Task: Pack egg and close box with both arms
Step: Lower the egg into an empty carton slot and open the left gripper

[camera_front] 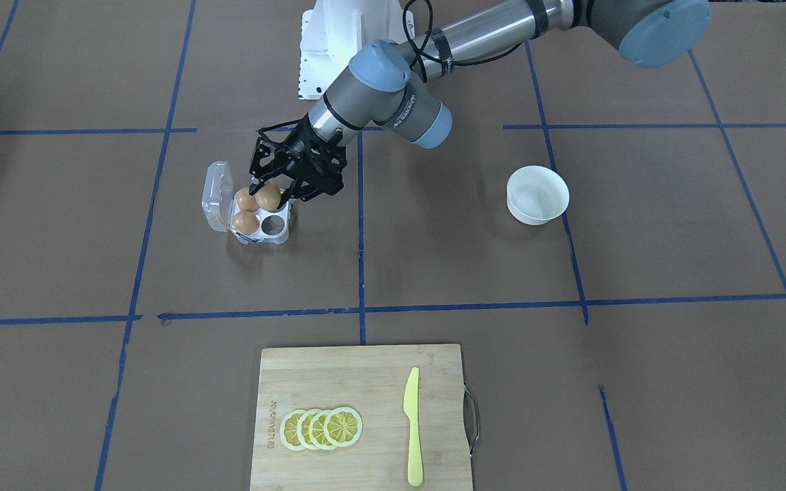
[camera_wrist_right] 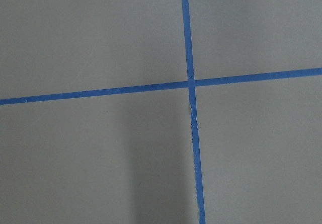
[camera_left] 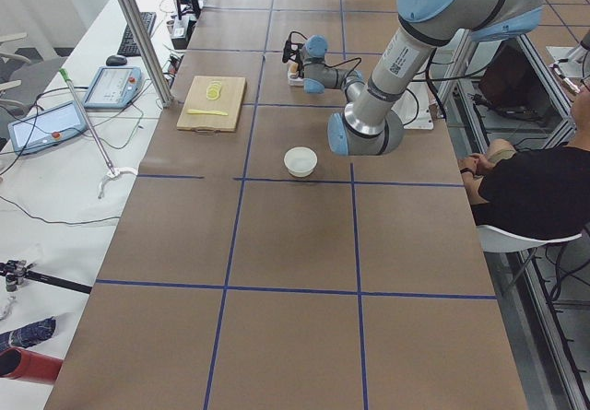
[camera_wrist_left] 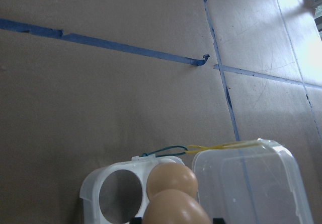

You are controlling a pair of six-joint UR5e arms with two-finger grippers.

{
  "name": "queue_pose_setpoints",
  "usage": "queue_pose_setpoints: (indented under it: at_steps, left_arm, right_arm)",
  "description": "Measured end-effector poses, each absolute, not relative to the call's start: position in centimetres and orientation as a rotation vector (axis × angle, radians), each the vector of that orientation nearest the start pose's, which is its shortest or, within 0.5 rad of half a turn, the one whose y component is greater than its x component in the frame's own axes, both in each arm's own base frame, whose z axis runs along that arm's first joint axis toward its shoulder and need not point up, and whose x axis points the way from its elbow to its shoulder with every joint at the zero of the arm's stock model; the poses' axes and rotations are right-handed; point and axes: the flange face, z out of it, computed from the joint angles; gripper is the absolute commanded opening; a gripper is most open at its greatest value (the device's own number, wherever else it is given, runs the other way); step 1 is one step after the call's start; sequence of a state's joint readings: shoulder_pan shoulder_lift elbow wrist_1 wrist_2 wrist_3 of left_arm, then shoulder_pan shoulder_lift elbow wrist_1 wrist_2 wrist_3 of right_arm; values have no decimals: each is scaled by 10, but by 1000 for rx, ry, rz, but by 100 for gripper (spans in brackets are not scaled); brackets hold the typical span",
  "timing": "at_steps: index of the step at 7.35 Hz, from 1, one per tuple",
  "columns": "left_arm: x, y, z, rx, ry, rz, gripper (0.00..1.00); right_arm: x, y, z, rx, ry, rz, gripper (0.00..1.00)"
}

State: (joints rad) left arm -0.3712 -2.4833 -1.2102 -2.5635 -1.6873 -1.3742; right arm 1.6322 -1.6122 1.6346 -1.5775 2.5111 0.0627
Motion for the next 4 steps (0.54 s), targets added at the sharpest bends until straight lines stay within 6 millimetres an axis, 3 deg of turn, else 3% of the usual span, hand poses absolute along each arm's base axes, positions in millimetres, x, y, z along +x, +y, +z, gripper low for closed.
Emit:
queue_pose_setpoints:
  at_steps: [1,4]
  left_arm:
    - [675,-394,117,343,1510,-52,100]
    - [671,-400,114,354,1509,-64,100]
  right_arm:
    - [82,-471,635,15,-941,107,100]
    - [82,-473,630,19,-941,112,100]
